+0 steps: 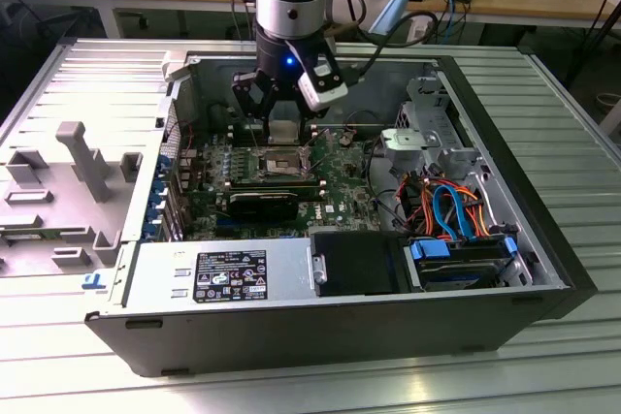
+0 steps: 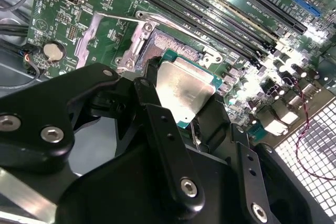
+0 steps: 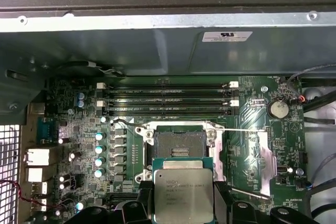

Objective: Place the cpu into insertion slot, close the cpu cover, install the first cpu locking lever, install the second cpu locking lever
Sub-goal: 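Place the cpu into insertion slot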

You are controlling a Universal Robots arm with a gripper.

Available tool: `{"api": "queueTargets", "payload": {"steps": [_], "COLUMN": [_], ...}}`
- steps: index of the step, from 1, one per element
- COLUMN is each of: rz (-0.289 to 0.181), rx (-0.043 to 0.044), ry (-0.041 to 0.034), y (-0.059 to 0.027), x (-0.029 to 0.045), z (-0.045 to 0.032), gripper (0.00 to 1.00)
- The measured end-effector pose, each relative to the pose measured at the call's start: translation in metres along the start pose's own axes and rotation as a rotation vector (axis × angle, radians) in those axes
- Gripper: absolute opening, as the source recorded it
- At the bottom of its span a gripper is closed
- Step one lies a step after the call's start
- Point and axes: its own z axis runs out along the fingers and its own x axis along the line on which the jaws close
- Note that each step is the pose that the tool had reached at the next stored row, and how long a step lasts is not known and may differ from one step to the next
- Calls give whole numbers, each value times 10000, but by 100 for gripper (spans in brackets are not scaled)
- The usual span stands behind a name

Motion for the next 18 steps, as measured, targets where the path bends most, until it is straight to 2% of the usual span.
{"api": "queueTargets", "payload": {"steps": [3,18], "rz": [168,615], "rx": [24,30], "ry": [-9,-33], "y": [-1,-5], "x": [0,0], "z": [1,4], "gripper": [54,54]}}
